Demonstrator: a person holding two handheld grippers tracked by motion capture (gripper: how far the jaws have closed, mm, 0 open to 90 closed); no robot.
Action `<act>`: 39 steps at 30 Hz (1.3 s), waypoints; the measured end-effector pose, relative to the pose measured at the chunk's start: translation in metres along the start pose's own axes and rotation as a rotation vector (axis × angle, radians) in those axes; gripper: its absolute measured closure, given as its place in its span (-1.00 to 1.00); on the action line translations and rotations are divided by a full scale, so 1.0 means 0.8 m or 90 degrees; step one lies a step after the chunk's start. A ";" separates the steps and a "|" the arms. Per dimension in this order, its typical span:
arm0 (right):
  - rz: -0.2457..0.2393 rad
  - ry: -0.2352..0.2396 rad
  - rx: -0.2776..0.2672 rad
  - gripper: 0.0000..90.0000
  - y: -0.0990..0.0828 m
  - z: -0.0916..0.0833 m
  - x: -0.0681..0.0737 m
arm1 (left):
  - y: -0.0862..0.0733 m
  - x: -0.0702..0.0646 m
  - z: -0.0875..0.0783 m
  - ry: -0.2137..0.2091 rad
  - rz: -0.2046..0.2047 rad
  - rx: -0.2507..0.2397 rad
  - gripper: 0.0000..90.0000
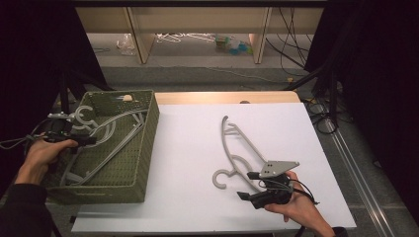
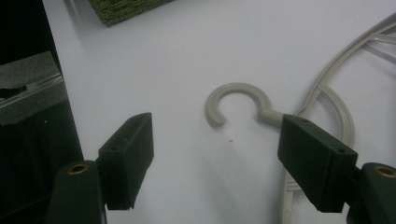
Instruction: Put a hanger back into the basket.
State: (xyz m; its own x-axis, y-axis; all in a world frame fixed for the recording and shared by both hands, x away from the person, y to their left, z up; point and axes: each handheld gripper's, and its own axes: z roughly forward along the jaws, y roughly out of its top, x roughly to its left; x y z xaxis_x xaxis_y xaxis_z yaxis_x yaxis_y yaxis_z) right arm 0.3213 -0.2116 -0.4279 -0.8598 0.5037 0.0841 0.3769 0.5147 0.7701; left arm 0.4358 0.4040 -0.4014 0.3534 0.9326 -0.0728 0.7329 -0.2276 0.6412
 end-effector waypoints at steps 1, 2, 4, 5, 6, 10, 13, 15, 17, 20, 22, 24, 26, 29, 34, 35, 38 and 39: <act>0.000 0.000 0.000 -0.38 0.000 0.000 0.000 | 0.000 -0.002 -0.001 0.006 -0.016 -0.012 0.10; 0.001 0.000 0.001 -0.38 0.000 0.000 0.000 | 0.000 -0.002 -0.004 0.009 -0.013 -0.016 0.05; 0.002 -0.002 -0.001 -0.38 -0.001 0.000 0.000 | 0.000 -0.007 -0.011 0.034 -0.013 -0.032 -0.05; 0.002 -0.002 -0.001 -0.38 -0.001 0.000 0.000 | 0.001 -0.010 -0.017 0.048 0.004 -0.027 -0.12; 0.002 0.000 0.001 -0.38 0.000 0.000 0.000 | 0.002 -0.015 -0.022 0.058 0.008 -0.036 -0.16; 0.006 0.000 -0.002 -0.38 0.000 -0.001 0.000 | 0.000 -0.041 -0.038 0.033 -0.005 -0.109 -0.22; 0.006 -0.002 0.001 -0.41 -0.001 0.001 -0.001 | 0.001 -0.061 -0.048 -0.025 -0.010 -0.135 -0.25; 0.005 -0.002 0.001 -0.41 -0.001 0.001 -0.001 | 0.002 -0.075 -0.053 -0.056 -0.001 -0.147 -0.26; 0.004 -0.002 0.000 -0.41 -0.001 0.000 -0.001 | 0.002 -0.092 -0.057 -0.069 0.015 -0.149 -0.31; 0.006 -0.005 0.000 -0.41 -0.001 0.000 -0.002 | -0.001 -0.120 -0.062 -0.102 0.039 -0.166 -0.35; 0.006 -0.002 0.002 -0.41 -0.002 0.001 -0.002 | -0.003 -0.139 -0.064 -0.126 0.054 -0.174 -0.40; 0.007 -0.002 0.001 -0.42 -0.002 0.001 -0.002 | -0.006 -0.157 -0.065 -0.144 0.064 -0.185 -0.43; 0.008 -0.003 0.000 -0.45 -0.002 0.001 -0.002 | -0.008 -0.175 -0.065 -0.155 0.075 -0.192 -0.48; 0.014 -0.010 -0.005 -0.49 -0.002 0.001 -0.003 | -0.012 -0.203 -0.065 -0.172 0.102 -0.203 -0.52; 0.022 -0.014 -0.009 -0.54 -0.003 0.002 -0.004 | -0.019 -0.244 -0.063 -0.181 0.121 -0.229 -0.55; 0.021 -0.011 -0.008 -0.54 -0.003 0.001 -0.004 | -0.021 -0.251 -0.062 -0.187 0.114 -0.234 -0.53; 0.022 -0.010 -0.010 -0.54 -0.003 0.001 -0.004 | -0.026 -0.271 -0.058 -0.218 0.109 -0.240 -0.53; 0.021 -0.011 -0.010 -0.55 -0.003 0.001 -0.005 | -0.027 -0.277 -0.057 -0.228 0.114 -0.242 -0.54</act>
State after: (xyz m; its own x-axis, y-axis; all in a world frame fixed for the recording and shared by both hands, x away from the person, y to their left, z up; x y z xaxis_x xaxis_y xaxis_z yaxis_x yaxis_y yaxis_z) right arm 0.3238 -0.2142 -0.4305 -0.8408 0.5322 0.0989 0.3992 0.4863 0.7773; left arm 0.3154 0.2147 -0.3643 0.6777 0.7200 -0.1492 0.4047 -0.1958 0.8933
